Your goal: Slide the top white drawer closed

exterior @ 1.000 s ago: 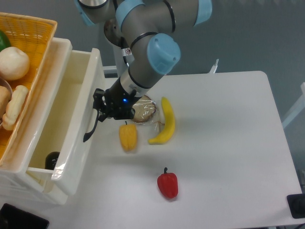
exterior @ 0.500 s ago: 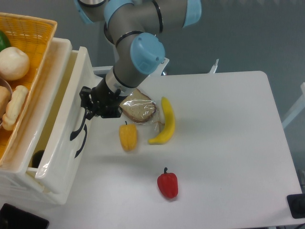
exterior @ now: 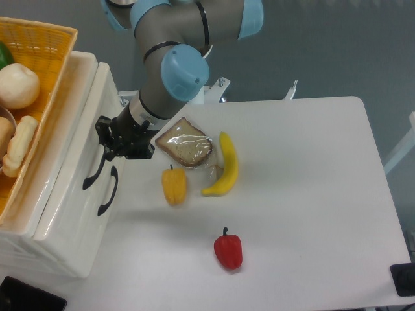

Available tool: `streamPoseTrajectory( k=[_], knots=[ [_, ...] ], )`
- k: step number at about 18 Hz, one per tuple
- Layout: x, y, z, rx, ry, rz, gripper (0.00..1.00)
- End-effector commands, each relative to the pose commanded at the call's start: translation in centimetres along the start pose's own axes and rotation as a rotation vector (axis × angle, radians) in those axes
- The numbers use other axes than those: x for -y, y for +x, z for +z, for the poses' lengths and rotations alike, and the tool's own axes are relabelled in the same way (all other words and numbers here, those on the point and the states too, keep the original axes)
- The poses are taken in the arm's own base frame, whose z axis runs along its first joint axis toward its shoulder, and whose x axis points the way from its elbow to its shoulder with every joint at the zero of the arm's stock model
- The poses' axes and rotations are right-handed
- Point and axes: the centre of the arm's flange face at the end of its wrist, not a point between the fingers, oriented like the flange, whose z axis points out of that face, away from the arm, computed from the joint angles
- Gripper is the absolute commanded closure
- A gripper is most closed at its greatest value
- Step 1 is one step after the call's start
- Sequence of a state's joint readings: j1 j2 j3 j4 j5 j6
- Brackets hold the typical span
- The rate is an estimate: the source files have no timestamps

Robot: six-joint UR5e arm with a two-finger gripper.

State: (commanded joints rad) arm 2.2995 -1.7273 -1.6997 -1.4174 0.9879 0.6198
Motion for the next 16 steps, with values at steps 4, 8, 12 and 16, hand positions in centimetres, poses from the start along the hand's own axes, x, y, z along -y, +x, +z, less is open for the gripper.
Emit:
streamPoseTrajectory(
  k=[4,8,12,16],
  knots=[
    [0.1,-0.2,-0.1,0.004,0.001,0.003,1.0],
    [0.4,-2.0,-2.1,0.026,0.032,-0.01,0.44],
    [-0.1,-6.6,-6.1,0.071,0.106,-0.066,0.0],
    [-0.2,-13.0,-10.3,0.151,0.177,-0.119,0.0]
  ],
)
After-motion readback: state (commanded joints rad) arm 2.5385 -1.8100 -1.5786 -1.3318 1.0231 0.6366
